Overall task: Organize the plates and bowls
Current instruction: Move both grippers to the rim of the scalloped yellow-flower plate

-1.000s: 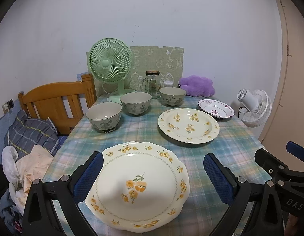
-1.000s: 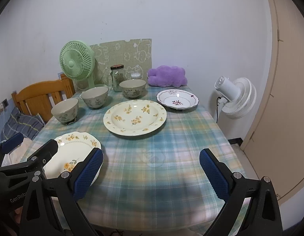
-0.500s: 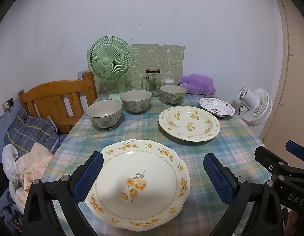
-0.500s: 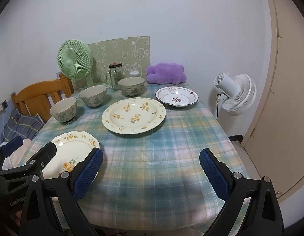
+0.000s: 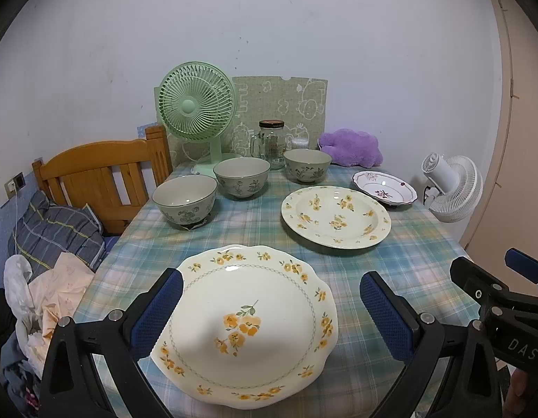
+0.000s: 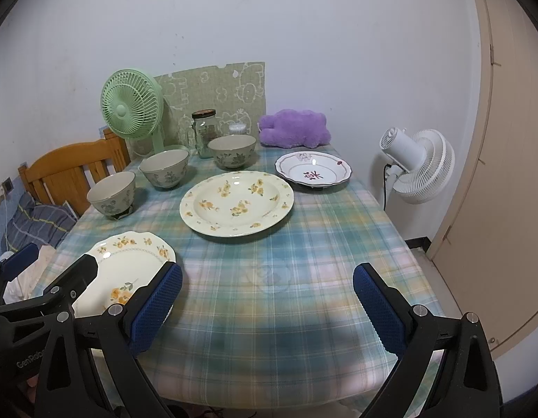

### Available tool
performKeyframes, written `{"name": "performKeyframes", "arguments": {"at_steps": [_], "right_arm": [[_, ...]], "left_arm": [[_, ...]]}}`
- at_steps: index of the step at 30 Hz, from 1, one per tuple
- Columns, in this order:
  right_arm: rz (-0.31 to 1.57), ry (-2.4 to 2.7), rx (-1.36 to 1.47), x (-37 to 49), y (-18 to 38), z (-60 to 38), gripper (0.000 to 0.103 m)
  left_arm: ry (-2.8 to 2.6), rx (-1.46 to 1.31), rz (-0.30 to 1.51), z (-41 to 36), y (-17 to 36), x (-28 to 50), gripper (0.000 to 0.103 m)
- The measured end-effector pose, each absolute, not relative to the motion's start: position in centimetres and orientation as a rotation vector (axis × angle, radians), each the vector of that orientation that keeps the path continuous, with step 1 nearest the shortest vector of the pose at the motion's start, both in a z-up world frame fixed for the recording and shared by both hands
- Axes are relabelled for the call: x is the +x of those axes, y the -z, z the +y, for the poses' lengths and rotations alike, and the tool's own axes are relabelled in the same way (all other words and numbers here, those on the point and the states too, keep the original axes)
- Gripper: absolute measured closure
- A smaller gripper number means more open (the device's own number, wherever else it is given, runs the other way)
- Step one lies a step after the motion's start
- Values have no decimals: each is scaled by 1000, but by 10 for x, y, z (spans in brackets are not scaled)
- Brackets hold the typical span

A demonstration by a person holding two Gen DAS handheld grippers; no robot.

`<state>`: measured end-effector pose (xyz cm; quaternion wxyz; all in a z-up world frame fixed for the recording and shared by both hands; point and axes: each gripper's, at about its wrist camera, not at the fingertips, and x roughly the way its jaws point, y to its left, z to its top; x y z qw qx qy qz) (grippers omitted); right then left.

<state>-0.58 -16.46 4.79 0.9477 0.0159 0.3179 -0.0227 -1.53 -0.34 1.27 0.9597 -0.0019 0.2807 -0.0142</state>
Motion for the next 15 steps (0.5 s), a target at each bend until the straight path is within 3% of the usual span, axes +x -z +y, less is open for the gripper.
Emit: {"name": "performKeyframes", "arguments": {"at_steps": [15], "right_arm": [[658, 58, 47, -2, -43, -171, 3]], "left_arm": [[35, 4, 571, -7, -12, -15, 1]]}}
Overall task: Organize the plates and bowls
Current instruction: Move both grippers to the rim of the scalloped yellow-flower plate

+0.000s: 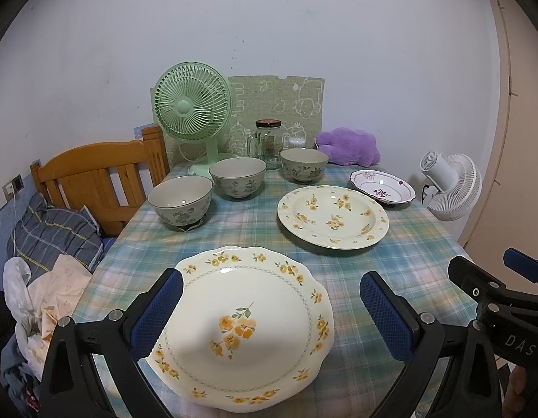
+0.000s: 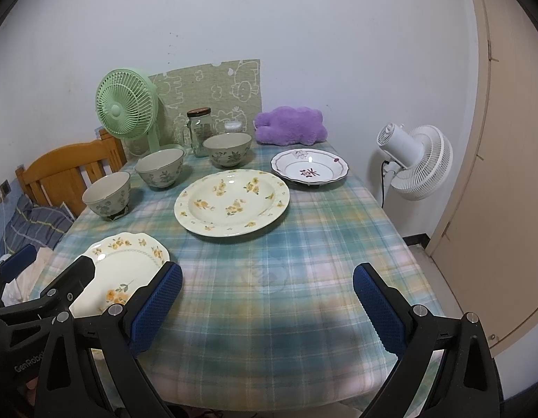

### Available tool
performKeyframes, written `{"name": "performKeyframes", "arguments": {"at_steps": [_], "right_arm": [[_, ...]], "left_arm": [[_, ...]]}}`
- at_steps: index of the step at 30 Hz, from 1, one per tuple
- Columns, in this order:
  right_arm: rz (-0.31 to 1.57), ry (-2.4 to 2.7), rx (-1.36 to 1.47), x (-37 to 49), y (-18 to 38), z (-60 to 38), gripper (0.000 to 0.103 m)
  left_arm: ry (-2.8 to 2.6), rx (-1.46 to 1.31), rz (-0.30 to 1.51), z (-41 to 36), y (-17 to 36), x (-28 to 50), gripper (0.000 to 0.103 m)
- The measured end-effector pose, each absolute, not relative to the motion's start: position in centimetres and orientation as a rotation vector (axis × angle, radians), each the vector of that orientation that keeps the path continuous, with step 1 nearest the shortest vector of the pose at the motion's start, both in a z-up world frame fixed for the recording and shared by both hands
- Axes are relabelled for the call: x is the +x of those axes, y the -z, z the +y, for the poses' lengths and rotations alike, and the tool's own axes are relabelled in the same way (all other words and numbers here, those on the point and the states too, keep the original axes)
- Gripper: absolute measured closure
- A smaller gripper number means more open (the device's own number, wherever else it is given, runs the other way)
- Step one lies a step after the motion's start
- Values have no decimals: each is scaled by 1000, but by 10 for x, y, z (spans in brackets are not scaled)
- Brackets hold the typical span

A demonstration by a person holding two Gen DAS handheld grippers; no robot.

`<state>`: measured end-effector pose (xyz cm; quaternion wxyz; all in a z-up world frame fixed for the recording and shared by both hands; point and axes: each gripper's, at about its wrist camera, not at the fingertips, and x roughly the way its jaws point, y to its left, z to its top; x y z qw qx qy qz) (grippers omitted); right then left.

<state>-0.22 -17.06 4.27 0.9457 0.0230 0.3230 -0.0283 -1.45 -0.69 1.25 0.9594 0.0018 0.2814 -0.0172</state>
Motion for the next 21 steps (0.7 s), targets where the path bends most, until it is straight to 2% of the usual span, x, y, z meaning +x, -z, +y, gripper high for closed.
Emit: {"name": "performKeyframes", "arguments": {"at_steps": [21], "right_arm": [[678, 49, 33, 12, -44, -161, 3]], "left_arm": [[16, -1, 600, 4, -7, 2, 1]]}}
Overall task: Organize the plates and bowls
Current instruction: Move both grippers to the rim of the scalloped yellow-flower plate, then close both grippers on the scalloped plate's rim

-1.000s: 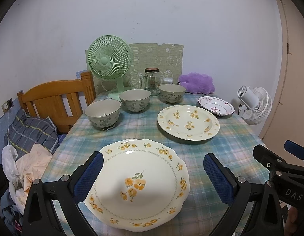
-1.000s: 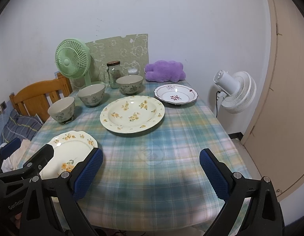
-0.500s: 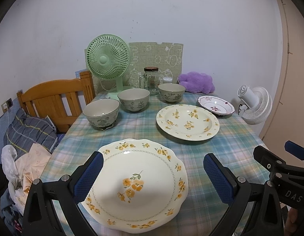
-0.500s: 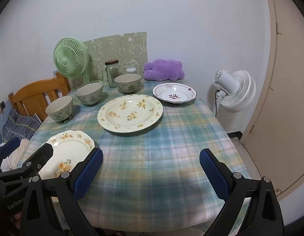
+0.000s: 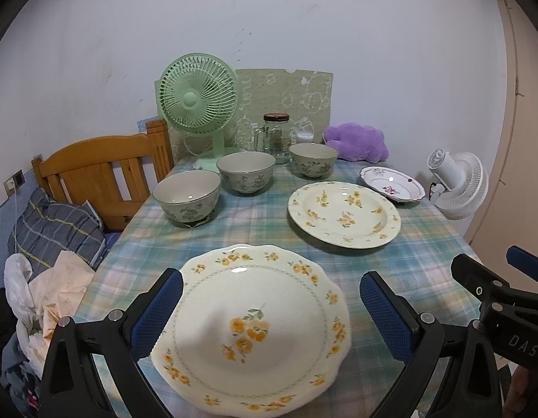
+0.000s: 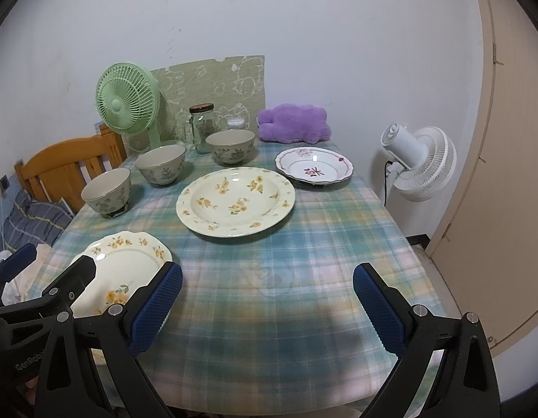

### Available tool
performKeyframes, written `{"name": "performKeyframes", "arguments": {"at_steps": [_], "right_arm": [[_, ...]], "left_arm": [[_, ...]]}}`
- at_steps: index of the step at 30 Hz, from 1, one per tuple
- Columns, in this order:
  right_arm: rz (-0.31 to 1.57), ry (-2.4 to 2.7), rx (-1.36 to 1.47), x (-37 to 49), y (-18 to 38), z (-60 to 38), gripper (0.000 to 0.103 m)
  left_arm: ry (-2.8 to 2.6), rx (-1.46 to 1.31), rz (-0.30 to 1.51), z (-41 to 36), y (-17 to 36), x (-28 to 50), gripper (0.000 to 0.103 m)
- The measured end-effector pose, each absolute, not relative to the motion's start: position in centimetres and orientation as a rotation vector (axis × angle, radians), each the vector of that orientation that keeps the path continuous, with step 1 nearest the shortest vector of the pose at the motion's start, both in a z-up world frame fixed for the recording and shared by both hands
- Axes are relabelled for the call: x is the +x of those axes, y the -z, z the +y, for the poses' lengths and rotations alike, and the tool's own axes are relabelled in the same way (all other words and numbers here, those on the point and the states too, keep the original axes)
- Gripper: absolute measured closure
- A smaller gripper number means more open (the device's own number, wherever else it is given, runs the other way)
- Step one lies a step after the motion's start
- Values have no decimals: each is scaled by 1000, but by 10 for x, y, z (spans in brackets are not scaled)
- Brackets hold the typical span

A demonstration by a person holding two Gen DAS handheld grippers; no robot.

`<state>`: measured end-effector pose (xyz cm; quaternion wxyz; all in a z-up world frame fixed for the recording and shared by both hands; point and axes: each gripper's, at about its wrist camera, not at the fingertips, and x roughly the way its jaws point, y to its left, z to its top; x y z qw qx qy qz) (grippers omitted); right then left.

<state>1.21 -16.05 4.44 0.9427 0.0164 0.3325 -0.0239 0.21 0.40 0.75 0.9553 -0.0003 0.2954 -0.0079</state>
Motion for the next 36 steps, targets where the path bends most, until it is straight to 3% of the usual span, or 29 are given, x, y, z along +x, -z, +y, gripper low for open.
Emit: {"name": "performKeyframes", "arguments": {"at_steps": [19, 27, 36], "right_arm": [[795, 46, 19, 66, -26, -86, 3], [897, 48, 9, 88, 6, -55, 4], [1014, 48, 26, 100, 42, -40, 18]], "left_arm": [[-5, 27, 779, 71, 18, 57, 7], [19, -8, 904, 93, 50, 77, 17], [68, -6, 1016, 97, 80, 91, 26]]}}
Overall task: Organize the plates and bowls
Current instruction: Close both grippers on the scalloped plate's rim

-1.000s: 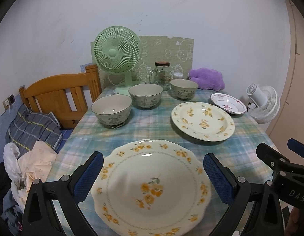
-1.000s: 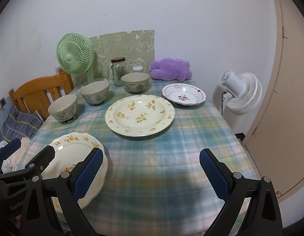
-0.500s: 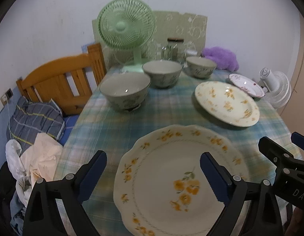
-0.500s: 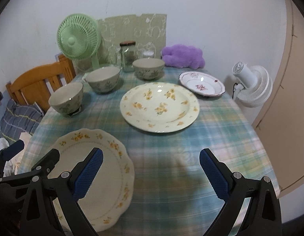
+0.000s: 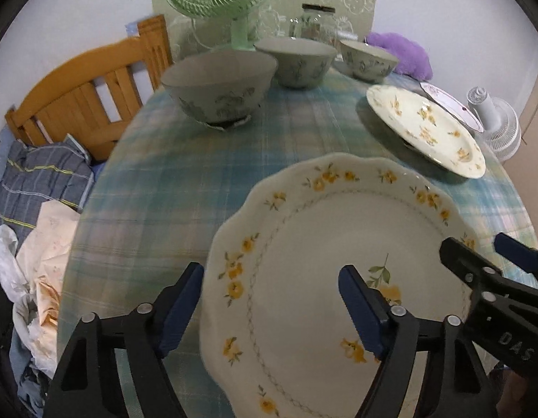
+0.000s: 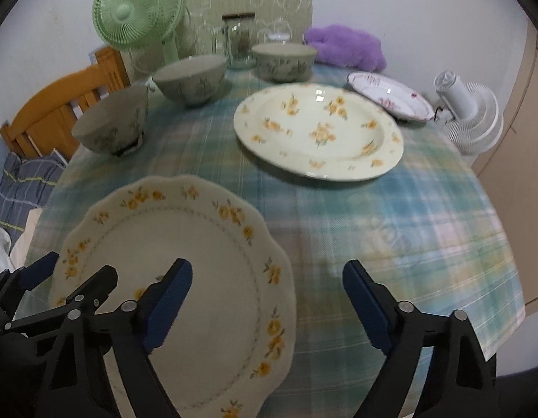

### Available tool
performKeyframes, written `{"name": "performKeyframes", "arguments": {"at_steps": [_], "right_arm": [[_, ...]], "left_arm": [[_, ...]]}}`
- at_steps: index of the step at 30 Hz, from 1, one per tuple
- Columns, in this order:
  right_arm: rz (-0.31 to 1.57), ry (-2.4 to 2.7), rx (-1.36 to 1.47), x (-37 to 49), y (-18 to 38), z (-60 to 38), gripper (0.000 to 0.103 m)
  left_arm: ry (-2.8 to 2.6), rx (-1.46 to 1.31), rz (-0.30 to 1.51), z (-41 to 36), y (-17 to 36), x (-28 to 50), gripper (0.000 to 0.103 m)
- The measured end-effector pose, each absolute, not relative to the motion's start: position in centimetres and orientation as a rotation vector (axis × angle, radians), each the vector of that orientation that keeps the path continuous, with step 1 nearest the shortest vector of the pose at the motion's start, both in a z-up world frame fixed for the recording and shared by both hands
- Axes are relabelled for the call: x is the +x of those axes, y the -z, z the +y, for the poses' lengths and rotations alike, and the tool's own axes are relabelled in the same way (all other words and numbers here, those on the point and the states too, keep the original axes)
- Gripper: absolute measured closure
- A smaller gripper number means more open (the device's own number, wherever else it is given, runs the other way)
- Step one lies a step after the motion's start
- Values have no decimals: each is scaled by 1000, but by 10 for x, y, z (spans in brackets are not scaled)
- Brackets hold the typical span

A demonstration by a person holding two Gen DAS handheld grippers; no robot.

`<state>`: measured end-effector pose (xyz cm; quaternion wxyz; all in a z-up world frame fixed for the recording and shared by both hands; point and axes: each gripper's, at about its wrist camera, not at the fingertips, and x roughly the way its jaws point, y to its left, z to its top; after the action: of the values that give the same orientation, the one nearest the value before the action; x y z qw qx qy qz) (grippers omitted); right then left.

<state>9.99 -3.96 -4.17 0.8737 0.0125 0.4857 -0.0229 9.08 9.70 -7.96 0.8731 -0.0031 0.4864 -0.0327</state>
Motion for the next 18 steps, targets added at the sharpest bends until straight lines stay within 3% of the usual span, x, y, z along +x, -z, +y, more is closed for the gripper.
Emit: {"name": "performKeyframes", "arguments": {"at_steps": [2, 7, 18], "right_arm": [[1037, 44, 24, 103, 47, -36, 28], [1082, 30, 31, 111, 59, -30, 39], [1129, 92, 22, 119, 66, -24, 37]], "left_arm": [[70, 11, 1026, 95, 82, 93, 27], [80, 22, 1037, 96, 85, 97, 28], [137, -5, 1079, 103, 88, 116, 30]]}}
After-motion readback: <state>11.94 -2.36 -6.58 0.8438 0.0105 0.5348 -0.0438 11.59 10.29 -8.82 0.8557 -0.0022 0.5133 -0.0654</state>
